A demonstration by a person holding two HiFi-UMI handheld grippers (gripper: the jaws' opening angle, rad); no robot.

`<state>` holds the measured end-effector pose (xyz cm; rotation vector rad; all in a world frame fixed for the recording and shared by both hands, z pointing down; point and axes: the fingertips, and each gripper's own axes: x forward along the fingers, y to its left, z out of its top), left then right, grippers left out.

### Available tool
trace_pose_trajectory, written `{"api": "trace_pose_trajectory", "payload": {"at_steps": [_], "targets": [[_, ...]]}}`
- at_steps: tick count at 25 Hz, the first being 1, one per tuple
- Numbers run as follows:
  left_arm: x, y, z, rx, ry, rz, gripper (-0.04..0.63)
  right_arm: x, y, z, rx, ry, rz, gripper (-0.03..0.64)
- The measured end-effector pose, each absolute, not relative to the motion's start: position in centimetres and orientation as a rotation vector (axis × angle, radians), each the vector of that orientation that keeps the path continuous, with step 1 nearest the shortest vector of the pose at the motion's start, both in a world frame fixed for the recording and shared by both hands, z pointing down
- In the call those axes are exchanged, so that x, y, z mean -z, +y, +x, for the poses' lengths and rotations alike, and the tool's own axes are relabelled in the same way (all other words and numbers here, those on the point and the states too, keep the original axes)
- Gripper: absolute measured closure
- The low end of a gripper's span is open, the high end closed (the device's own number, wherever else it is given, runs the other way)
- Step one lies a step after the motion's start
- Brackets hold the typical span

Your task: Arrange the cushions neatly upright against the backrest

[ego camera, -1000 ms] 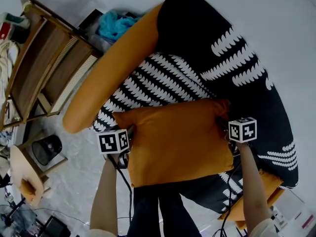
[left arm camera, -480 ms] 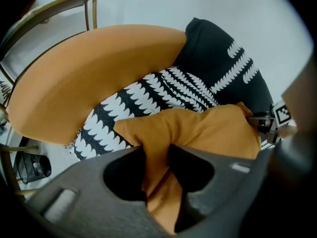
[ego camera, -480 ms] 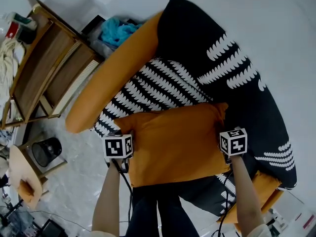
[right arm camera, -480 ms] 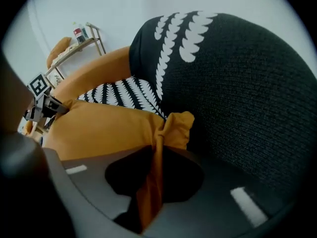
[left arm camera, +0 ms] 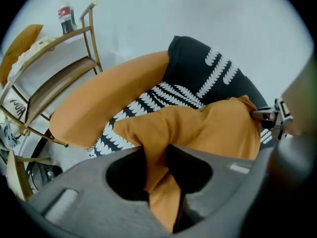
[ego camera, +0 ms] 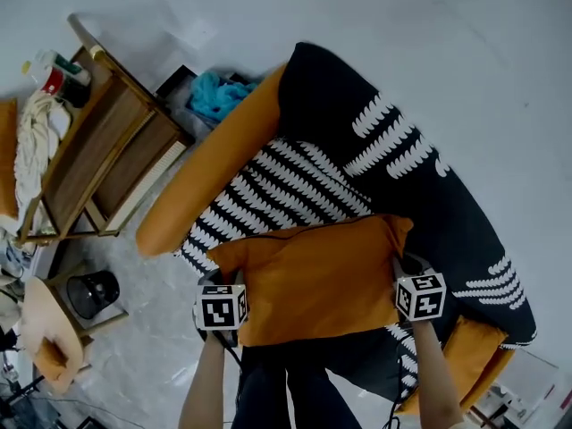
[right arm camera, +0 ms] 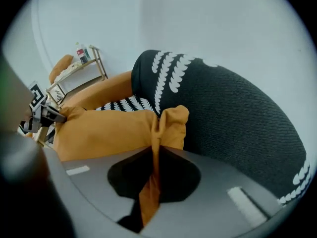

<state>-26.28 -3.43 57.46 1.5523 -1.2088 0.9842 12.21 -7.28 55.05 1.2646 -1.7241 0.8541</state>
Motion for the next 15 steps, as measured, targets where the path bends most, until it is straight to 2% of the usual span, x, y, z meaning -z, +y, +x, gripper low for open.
{"api": "trace_pose_trajectory", "payload": {"at_steps": [10, 15], "targets": [[-46.0, -6.6, -23.4, -0.990, -1.349, 1.794, 0.485, -45.8, -2.5, 15.3, -0.880, -1.765, 1.510, 0.595], [-40.7, -11.9, -21.9, -0.959, -1.406, 1.940, 0.485, -41.5, -3.3, 16.2, -0.850, -1.823, 1.621, 0.597]]}}
